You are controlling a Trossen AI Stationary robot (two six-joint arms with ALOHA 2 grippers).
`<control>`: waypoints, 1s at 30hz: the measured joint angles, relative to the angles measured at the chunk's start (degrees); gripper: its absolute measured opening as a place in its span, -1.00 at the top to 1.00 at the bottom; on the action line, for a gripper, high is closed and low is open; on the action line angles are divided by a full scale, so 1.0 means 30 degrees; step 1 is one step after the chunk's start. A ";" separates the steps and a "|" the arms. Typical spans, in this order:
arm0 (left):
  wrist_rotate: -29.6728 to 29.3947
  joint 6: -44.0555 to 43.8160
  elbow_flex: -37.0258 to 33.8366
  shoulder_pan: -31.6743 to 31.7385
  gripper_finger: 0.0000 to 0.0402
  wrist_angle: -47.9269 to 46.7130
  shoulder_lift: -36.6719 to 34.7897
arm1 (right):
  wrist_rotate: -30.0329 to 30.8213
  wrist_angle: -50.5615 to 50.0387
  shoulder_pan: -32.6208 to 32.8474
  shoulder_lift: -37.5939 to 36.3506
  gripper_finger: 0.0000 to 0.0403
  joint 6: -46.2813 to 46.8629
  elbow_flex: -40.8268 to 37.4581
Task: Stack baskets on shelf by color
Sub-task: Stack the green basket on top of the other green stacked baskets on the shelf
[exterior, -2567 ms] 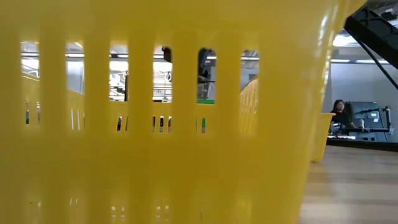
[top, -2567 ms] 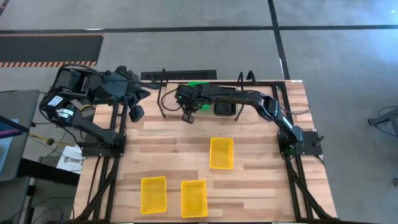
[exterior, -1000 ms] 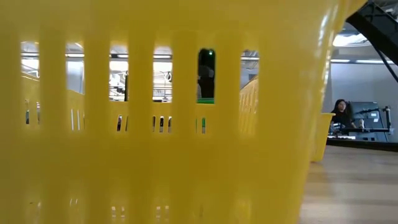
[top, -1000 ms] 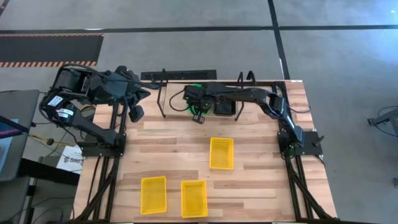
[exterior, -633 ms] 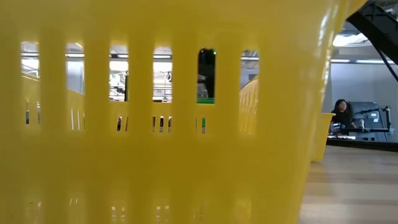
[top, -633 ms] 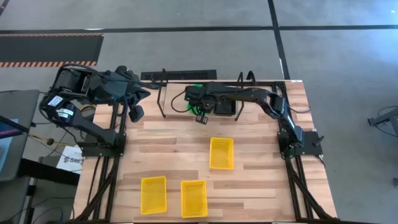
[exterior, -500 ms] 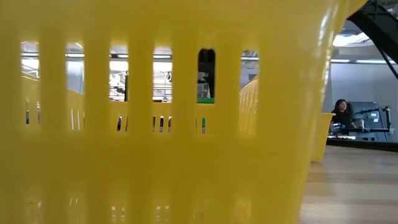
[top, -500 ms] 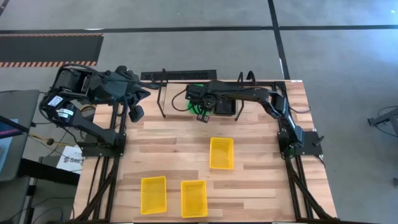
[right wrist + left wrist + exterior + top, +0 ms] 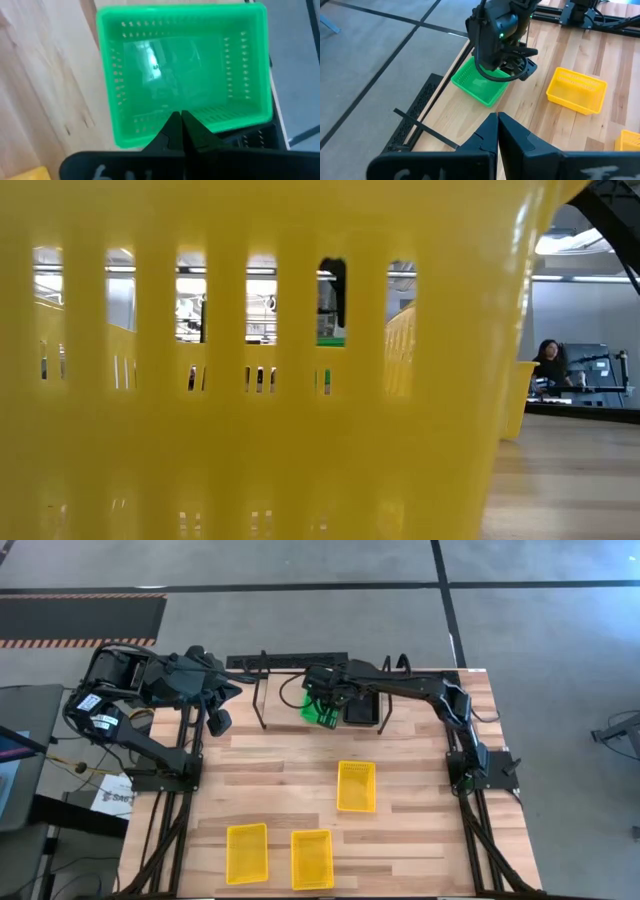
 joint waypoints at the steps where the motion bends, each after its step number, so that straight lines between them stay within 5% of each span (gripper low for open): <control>1: 0.0001 0.0007 0.0000 0.0000 1.00 0.0000 0.0000 | -0.0218 0.0174 -0.0119 0.0000 1.00 -0.0023 0.0000; 19: -0.0004 -0.0007 0.0000 0.0000 1.00 0.0004 0.0000 | -0.8331 0.2398 -0.1452 0.0036 1.00 -0.1068 0.0007; 30: -0.0004 -0.0193 0.0000 0.0000 1.00 0.0000 0.0000 | -0.8088 0.0237 0.0285 0.0306 1.00 -0.1919 -0.1249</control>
